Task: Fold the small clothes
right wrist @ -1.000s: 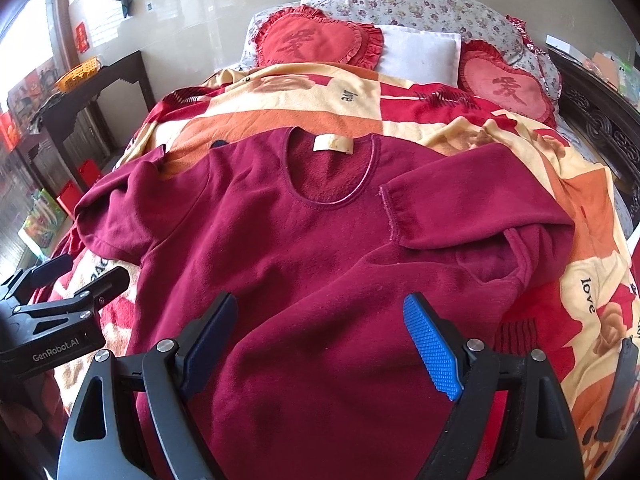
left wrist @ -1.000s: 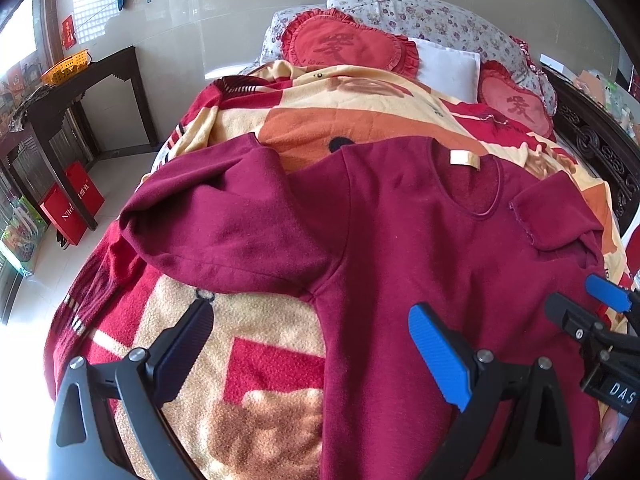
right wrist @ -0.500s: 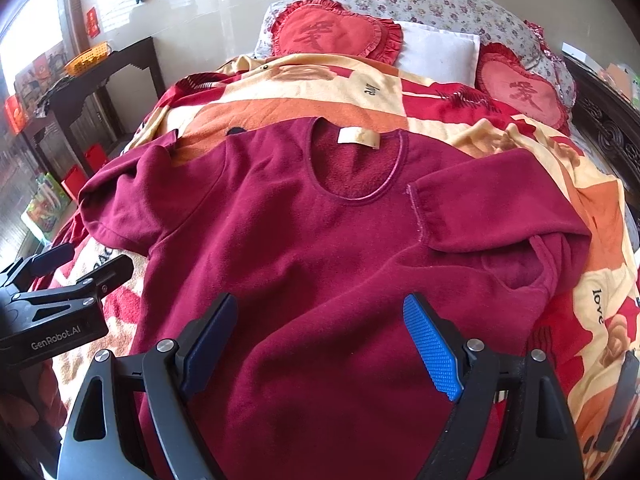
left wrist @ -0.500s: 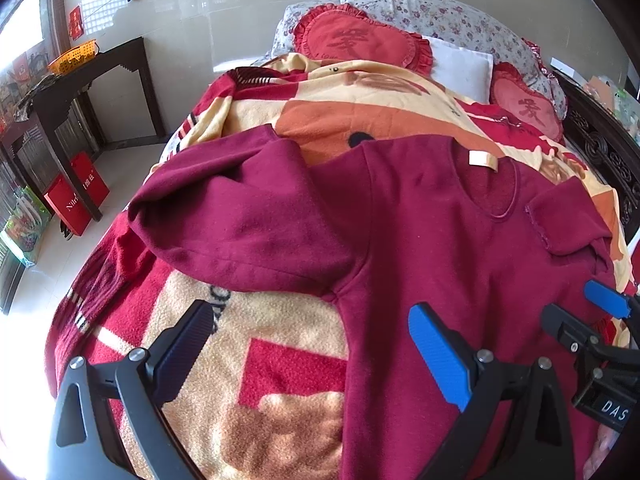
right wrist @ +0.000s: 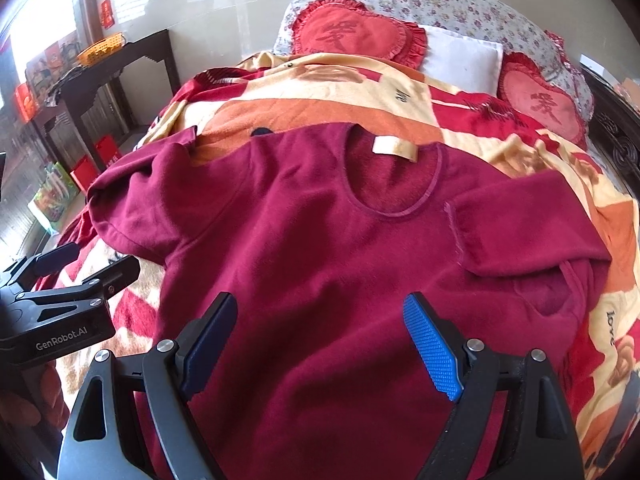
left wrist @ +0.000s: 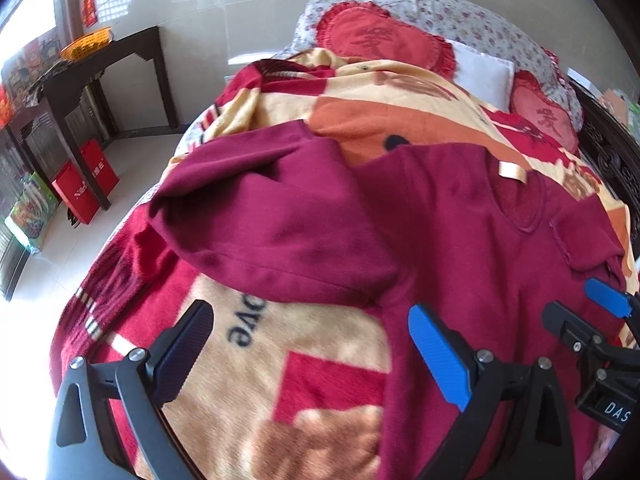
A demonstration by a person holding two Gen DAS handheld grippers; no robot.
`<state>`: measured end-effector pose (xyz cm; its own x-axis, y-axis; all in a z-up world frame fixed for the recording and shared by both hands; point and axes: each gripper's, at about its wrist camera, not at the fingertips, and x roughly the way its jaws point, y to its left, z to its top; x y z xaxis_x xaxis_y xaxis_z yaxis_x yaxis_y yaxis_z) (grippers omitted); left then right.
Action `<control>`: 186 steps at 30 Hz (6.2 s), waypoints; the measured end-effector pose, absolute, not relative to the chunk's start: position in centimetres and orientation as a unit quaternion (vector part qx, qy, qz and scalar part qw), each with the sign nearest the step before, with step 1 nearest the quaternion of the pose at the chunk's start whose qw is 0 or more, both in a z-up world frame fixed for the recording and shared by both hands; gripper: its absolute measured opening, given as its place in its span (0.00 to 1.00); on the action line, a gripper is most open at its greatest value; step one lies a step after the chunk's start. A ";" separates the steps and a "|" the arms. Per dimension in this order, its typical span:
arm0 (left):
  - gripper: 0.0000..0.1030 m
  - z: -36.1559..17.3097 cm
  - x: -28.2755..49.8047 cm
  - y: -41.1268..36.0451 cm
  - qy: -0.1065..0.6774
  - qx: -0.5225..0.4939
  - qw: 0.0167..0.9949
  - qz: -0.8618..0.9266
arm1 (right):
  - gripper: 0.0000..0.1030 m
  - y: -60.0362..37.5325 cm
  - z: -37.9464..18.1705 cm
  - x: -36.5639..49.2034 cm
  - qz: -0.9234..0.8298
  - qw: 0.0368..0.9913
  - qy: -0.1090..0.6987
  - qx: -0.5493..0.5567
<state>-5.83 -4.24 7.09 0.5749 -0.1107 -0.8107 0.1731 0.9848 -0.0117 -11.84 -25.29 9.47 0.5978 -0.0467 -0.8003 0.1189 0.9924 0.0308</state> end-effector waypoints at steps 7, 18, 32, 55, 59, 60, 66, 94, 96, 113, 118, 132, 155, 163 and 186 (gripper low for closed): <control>0.97 6.1 -1.8 0.1 0.461 0.008 0.887 -0.020 | 0.60 -23.4 9.6 -8.0 0.010 0.897 0.440 0.052; 0.98 2.6 2.6 6.6 0.488 -0.040 0.871 0.043 | 0.54 -20.3 10.3 3.5 0.118 0.886 0.430 0.125; 1.00 2.2 2.1 6.8 0.479 -0.046 0.876 0.029 | 0.09 -14.6 4.5 14.8 0.159 0.836 0.510 0.128; 0.96 8.3 -6.8 -1.8 0.408 0.040 0.909 -0.079 | 0.00 -35.6 21.2 -6.4 0.027 0.935 0.310 0.169; 0.96 6.8 -7.2 -4.1 0.434 0.053 0.895 -0.091 | 0.00 -40.6 18.0 -9.8 -0.045 0.923 0.339 0.176; 0.96 6.6 -7.5 -4.4 0.437 0.056 0.893 -0.092 | 0.00 -41.6 17.1 -10.5 -0.060 0.920 0.345 0.177; 0.96 5.0 -8.1 -7.0 0.444 0.101 0.885 -0.099 | 0.00 -45.4 12.5 -12.9 -0.122 0.895 0.390 0.177; 0.96 2.5 -4.5 -2.8 0.482 0.031 0.872 -0.080 | 0.00 -17.5 4.6 7.9 0.183 0.840 0.510 -0.028; 0.96 3.3 -4.7 -2.1 0.471 0.029 0.878 -0.078 | 0.00 -17.1 5.6 7.5 0.203 0.852 0.481 -0.018; 0.96 5.7 -2.3 -6.1 0.447 0.033 0.889 -0.098 | 0.08 -26.3 7.9 -1.8 0.090 0.870 0.477 0.091; 0.97 1.8 -0.9 -7.5 0.483 0.068 0.870 -0.075 | 0.08 -28.5 3.0 -3.7 0.056 0.842 0.526 0.108; 0.97 5.8 -3.7 -8.8 0.459 0.076 0.880 -0.098 | 0.18 -47.3 8.4 -14.7 -0.095 0.849 0.434 0.285; 0.97 8.9 -6.5 -8.7 0.437 0.076 0.890 -0.105 | 0.00 -53.9 14.6 -19.7 -0.020 0.883 0.293 0.365; 0.97 10.2 -6.9 -7.8 0.429 0.059 0.895 -0.109 | 0.00 -46.2 20.7 -17.8 0.223 0.863 0.397 0.219; 0.97 8.8 -5.5 -3.8 0.470 -0.045 0.867 -0.158 | 0.22 -35.7 10.1 -7.9 0.156 0.830 0.497 0.199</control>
<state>-5.54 -3.75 8.79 0.5090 -0.3156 -0.8008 0.2311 0.9463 -0.2261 -7.94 -35.68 10.10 0.4564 0.4575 -0.7632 -0.0607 0.8717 0.4862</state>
